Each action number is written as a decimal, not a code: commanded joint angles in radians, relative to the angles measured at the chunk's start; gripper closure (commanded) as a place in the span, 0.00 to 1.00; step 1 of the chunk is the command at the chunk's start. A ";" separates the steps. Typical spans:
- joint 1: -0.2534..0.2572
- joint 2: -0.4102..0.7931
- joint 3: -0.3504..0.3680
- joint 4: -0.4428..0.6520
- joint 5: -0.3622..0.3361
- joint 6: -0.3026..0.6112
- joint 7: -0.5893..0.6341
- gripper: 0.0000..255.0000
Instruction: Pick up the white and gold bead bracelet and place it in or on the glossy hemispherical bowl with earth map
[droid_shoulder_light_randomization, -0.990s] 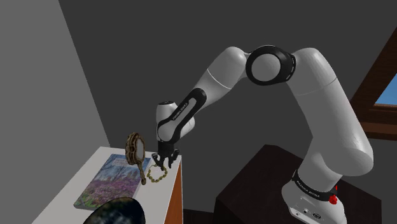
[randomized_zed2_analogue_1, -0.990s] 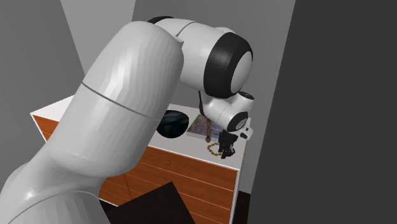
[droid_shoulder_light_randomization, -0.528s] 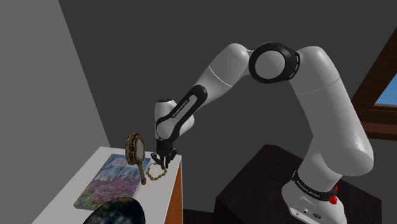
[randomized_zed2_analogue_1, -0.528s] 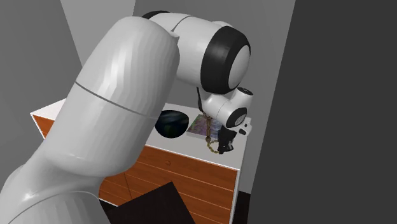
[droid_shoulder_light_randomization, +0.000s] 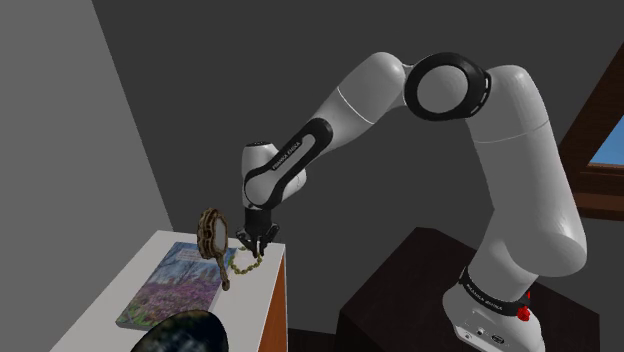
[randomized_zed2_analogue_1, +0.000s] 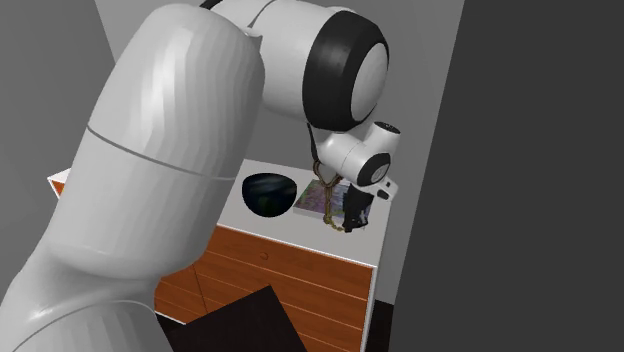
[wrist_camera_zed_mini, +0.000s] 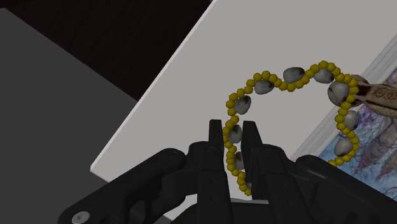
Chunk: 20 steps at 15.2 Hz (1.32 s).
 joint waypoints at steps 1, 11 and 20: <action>-0.002 -0.021 0.002 0.003 0.001 -0.023 0.004 1.00; -0.012 -0.120 0.011 0.001 0.011 -0.119 0.016 1.00; -0.019 -0.197 0.017 0.020 0.018 -0.213 0.027 1.00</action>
